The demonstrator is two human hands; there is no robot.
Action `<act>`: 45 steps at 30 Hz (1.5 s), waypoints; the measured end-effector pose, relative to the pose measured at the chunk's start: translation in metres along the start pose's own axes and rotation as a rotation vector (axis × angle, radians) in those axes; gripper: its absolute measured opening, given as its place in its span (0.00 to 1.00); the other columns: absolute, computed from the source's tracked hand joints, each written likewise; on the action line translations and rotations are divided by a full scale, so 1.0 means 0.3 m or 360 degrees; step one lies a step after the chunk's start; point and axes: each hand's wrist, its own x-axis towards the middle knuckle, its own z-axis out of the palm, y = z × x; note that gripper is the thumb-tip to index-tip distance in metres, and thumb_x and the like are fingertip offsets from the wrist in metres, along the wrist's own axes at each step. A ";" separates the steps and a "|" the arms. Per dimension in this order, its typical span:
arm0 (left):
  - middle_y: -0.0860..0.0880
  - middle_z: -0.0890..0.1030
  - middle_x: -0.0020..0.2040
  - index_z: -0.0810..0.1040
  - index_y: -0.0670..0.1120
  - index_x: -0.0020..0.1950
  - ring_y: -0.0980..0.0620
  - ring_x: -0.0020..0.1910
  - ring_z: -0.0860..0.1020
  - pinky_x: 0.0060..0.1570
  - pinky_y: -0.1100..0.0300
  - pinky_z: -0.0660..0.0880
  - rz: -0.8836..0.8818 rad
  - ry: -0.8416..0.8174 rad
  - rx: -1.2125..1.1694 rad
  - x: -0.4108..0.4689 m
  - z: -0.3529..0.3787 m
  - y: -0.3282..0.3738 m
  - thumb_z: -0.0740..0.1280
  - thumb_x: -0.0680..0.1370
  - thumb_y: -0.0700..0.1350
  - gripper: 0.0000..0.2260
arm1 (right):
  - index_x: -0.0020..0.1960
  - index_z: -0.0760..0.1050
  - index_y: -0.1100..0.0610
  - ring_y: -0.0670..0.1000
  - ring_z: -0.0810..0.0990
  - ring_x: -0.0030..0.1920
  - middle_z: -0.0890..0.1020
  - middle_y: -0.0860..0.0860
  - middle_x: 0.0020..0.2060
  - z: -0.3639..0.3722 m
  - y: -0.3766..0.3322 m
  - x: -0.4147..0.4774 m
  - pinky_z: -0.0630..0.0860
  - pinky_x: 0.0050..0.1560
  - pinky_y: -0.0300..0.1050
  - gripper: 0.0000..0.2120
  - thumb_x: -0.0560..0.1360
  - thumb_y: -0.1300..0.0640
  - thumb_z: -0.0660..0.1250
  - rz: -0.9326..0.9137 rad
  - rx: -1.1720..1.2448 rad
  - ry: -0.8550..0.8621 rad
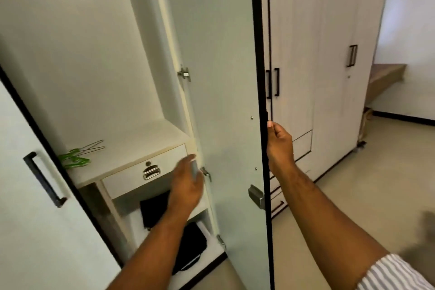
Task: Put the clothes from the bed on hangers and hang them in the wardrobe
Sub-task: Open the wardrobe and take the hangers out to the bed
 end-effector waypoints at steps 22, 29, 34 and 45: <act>0.56 0.63 0.78 0.60 0.58 0.78 0.54 0.76 0.63 0.70 0.62 0.62 0.0378 -0.0544 0.0068 0.021 0.153 0.159 0.59 0.83 0.56 0.23 | 0.76 0.64 0.49 0.53 0.60 0.77 0.62 0.50 0.78 0.082 0.049 -0.001 0.55 0.74 0.54 0.25 0.81 0.55 0.64 -0.0668 -0.0966 0.0671; 0.51 0.72 0.73 0.69 0.51 0.75 0.51 0.72 0.69 0.71 0.62 0.64 0.0168 -0.0101 0.0218 0.120 -0.296 -0.167 0.64 0.83 0.47 0.20 | 0.57 0.80 0.49 0.48 0.69 0.69 0.73 0.45 0.69 0.613 0.072 -0.201 0.68 0.70 0.49 0.14 0.77 0.64 0.64 -0.0809 -0.0744 -0.0088; 0.52 0.75 0.70 0.72 0.52 0.71 0.52 0.69 0.72 0.64 0.67 0.64 -0.0096 0.0320 0.0268 0.135 -0.608 -0.415 0.64 0.82 0.44 0.17 | 0.49 0.82 0.50 0.44 0.72 0.64 0.78 0.42 0.62 0.961 0.116 -0.363 0.61 0.61 0.22 0.14 0.76 0.67 0.64 -0.0720 -0.0599 -0.0462; 0.51 0.73 0.72 0.69 0.50 0.73 0.50 0.70 0.73 0.70 0.52 0.72 -0.0558 0.0714 0.0204 0.293 -0.858 -0.731 0.66 0.82 0.44 0.20 | 0.64 0.79 0.49 0.44 0.78 0.57 0.80 0.44 0.62 1.530 0.288 -0.346 0.69 0.49 0.22 0.13 0.81 0.59 0.64 -0.0336 -0.0399 -0.1190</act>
